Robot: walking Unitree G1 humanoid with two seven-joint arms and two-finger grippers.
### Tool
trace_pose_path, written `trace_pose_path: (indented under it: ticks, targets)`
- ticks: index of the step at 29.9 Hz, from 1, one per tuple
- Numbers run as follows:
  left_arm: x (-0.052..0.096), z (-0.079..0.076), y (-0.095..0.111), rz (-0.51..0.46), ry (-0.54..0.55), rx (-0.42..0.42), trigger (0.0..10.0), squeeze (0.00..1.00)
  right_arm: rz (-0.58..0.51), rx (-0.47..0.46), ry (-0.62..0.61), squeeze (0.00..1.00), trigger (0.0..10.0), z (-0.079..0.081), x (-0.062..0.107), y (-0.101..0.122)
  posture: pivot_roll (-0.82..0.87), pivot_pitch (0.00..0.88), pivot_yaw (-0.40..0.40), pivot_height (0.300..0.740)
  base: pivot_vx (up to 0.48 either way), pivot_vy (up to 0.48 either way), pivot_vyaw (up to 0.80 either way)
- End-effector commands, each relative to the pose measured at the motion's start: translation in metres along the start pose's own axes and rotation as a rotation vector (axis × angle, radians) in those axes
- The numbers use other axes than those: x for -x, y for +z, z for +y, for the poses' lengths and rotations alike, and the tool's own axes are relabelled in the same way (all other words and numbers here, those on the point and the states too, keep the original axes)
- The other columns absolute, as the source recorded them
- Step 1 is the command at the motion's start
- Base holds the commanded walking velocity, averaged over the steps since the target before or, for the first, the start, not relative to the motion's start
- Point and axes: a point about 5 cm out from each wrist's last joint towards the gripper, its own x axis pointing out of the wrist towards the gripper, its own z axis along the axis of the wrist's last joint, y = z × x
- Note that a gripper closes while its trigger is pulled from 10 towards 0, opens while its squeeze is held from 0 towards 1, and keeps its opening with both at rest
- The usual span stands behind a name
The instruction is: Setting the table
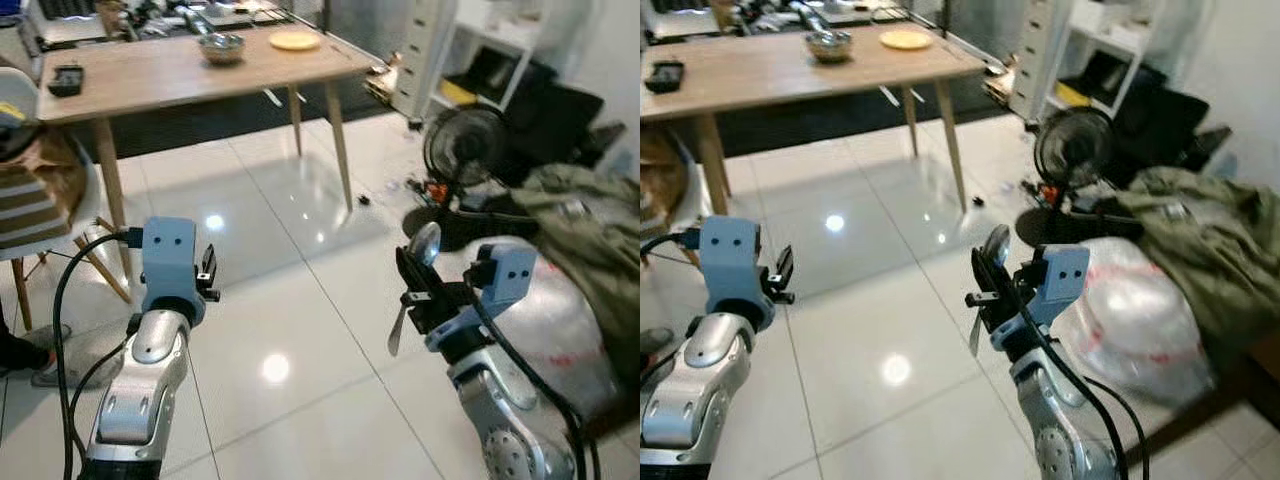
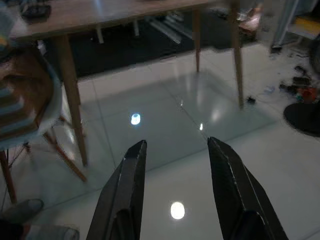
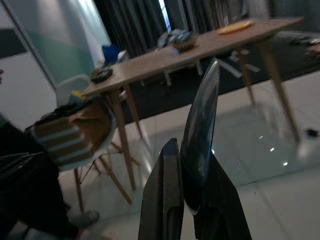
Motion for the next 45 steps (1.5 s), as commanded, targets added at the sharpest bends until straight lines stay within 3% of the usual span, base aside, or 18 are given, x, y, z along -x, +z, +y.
trace_pose_path:
  ticks: [1, 6, 9, 10, 15, 25, 32, 45]
  targets:
    - [0.002, 0.000, -0.007, 0.024, 0.006, -0.010, 10.0, 0.00, 0.018, 0.017, -0.048, 0.00, 10.0, -0.007, 0.003, -0.006, 0.08, 0.106, 0.052, 0.740, 0.461, 0.000, 0.00]
    - [0.002, -0.003, -0.012, 0.033, -0.008, -0.017, 10.0, 0.00, 0.042, 0.050, -0.077, 0.00, 10.0, -0.013, 0.005, -0.013, 0.08, 0.101, 0.050, 0.740, 0.461, 0.000, 0.00]
    - [0.006, -0.012, -0.025, 0.065, -0.048, -0.039, 10.0, 0.00, 0.114, 0.194, -0.148, 0.00, 10.0, -0.027, 0.009, -0.028, 0.08, 0.101, 0.050, 0.740, 0.461, 0.000, 0.00]
    - [0.007, -0.015, -0.028, 0.071, -0.060, -0.043, 10.0, 0.00, 0.116, 0.202, -0.193, 0.00, 10.0, -0.032, 0.009, -0.029, 0.08, 0.103, 0.050, 0.740, 0.461, 0.000, 0.00]
    - [0.010, -0.021, -0.030, 0.074, -0.082, -0.044, 10.0, 0.00, 0.076, 0.191, -0.285, 0.00, 10.0, -0.045, 0.008, -0.024, 0.09, 0.112, 0.058, 0.740, 0.461, 0.000, 0.00]
    - [0.011, -0.022, -0.033, 0.080, -0.088, -0.048, 10.0, 0.00, 0.036, 0.194, -0.317, 0.00, 10.0, -0.046, -0.002, -0.024, 0.10, 0.125, 0.061, 0.740, 0.461, 0.000, 0.00]
    - [0.013, -0.021, -0.037, 0.084, -0.125, -0.070, 10.0, 0.00, 0.039, 0.226, -0.357, 0.00, 10.0, -0.053, 0.000, -0.027, 0.10, 0.129, 0.064, 0.740, 0.461, 0.000, 0.00]
    - [0.007, -0.019, -0.031, 0.055, -0.133, -0.075, 10.0, 0.00, 0.037, 0.283, -0.333, 0.00, 10.0, -0.056, 0.000, -0.025, 0.09, 0.126, 0.058, 0.740, 0.461, 0.000, 0.00]
